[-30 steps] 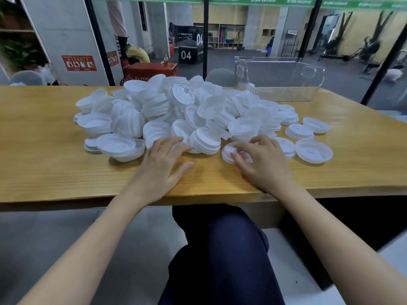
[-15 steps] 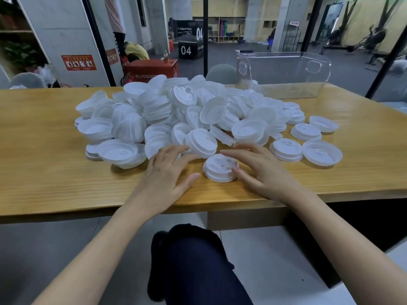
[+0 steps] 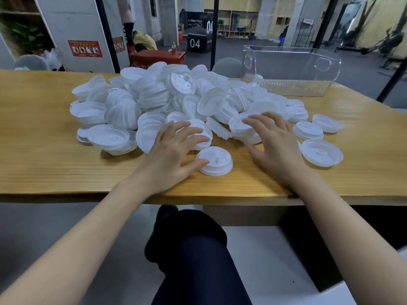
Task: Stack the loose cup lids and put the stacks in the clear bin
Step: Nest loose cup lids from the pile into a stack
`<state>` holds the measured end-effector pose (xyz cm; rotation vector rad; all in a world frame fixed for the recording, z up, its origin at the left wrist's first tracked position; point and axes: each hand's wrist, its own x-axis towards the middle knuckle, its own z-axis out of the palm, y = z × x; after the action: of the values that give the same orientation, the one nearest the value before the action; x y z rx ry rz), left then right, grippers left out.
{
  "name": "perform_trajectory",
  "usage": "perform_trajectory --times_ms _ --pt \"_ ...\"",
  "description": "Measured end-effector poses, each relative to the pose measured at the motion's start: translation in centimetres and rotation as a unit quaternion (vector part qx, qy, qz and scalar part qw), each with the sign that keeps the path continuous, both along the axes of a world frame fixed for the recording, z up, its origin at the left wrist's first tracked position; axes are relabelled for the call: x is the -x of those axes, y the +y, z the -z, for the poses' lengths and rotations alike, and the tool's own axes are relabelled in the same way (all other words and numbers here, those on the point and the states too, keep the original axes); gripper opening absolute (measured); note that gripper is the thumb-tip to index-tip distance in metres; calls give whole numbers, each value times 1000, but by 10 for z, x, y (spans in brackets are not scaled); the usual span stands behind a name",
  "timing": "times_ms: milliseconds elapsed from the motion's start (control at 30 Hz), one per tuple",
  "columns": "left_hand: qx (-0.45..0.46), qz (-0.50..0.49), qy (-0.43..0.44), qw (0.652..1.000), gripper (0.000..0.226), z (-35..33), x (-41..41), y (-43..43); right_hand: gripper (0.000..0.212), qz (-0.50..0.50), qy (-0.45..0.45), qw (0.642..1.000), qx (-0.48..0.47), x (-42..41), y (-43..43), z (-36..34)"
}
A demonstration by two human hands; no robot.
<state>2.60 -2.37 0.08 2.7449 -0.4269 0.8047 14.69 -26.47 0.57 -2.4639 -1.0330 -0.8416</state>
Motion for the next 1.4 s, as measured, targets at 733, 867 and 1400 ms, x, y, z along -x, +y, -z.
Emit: perform_trajectory --times_ms 733,867,1400 --pt "39 52 2 998 35 5 8 5 17 -58 418 847 -322 25 -9 -21" --pt "57 37 -20 998 39 8 13 11 27 -3 300 933 -199 23 -9 -4" --pt "42 37 13 998 41 11 17 14 69 -84 260 962 -12 33 -17 1"
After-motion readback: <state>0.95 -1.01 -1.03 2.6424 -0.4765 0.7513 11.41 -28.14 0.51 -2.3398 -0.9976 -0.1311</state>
